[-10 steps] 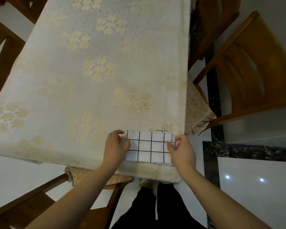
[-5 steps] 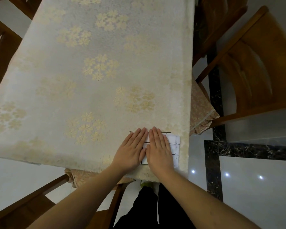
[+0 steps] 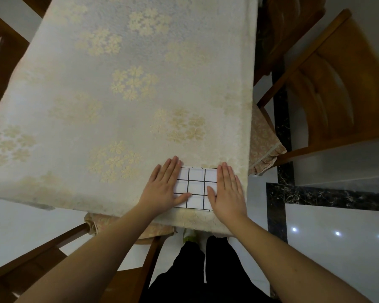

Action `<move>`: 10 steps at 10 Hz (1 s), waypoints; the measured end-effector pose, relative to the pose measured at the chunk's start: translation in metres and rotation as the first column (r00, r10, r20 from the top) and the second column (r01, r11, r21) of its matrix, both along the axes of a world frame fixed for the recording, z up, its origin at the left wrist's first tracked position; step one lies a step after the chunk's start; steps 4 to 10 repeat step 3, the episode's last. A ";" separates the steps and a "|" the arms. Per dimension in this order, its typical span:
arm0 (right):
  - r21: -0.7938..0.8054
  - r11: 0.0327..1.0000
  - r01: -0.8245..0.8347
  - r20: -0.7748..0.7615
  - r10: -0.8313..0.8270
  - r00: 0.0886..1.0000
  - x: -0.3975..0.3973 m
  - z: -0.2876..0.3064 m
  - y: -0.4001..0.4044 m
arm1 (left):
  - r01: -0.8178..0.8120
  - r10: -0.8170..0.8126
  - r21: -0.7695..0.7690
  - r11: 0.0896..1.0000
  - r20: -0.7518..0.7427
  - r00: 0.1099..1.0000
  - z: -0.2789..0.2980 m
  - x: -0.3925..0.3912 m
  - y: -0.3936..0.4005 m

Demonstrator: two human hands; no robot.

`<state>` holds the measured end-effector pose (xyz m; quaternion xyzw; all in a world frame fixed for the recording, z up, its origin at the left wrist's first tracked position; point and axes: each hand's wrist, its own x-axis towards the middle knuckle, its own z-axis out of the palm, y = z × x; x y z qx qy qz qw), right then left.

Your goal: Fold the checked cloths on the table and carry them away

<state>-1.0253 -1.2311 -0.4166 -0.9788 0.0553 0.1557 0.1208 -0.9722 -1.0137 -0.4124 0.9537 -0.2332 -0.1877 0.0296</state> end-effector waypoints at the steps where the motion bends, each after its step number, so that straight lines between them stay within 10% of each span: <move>1: 0.009 0.999 -0.033 -0.051 0.034 0.998 0.005 0.006 -0.003 | -0.002 0.004 0.027 1.000 -0.062 0.998 0.007 0.006 0.000; 10: 0.100 0.993 -0.070 -0.038 0.074 0.997 0.014 0.053 -0.011 | -0.035 0.036 0.025 0.999 -0.038 0.999 0.056 0.005 -0.012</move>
